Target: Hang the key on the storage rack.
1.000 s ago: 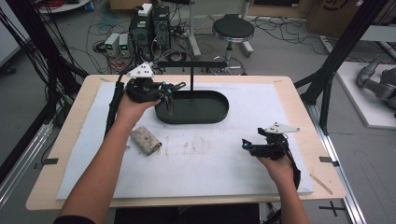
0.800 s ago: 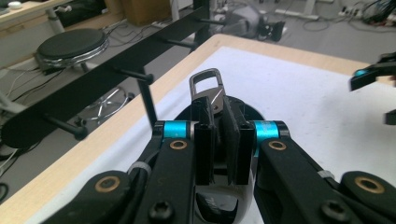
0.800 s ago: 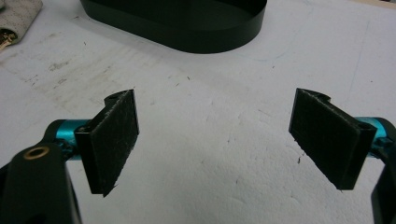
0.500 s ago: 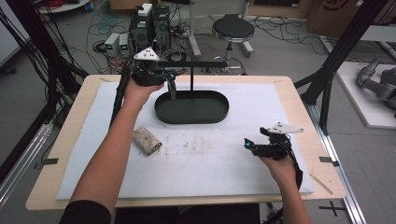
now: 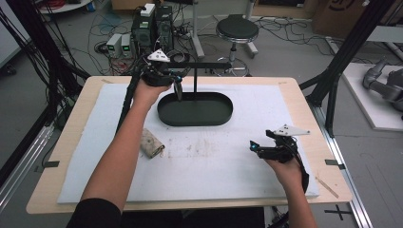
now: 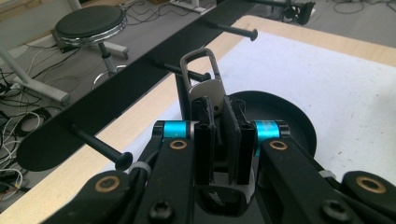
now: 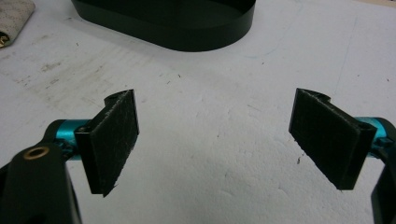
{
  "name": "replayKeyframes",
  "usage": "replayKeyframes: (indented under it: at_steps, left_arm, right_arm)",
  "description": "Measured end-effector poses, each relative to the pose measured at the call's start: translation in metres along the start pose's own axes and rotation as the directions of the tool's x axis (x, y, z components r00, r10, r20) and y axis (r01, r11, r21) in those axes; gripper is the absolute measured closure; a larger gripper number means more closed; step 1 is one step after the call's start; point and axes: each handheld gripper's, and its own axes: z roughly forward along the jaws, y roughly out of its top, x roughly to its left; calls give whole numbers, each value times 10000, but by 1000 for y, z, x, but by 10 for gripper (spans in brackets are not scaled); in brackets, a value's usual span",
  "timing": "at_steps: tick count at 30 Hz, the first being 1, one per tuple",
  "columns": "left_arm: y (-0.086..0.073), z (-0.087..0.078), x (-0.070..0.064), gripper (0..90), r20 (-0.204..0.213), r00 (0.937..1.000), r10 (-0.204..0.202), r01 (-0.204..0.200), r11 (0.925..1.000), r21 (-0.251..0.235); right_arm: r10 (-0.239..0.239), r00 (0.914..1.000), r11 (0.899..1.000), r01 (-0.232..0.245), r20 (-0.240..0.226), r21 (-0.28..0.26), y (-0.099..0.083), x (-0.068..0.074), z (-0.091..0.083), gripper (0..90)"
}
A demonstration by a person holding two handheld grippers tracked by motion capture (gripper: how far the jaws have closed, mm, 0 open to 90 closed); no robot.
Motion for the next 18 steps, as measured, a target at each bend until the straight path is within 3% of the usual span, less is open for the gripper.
replayKeyframes:
  at_steps: [18]
  left_arm:
    - [-4, 16, -7, 825, -334, 9993, 180, -167, 9991, 397]
  right_arm:
    - [26, 10000, 10000, -26, -54, 25, 0, 1, 1, 163]
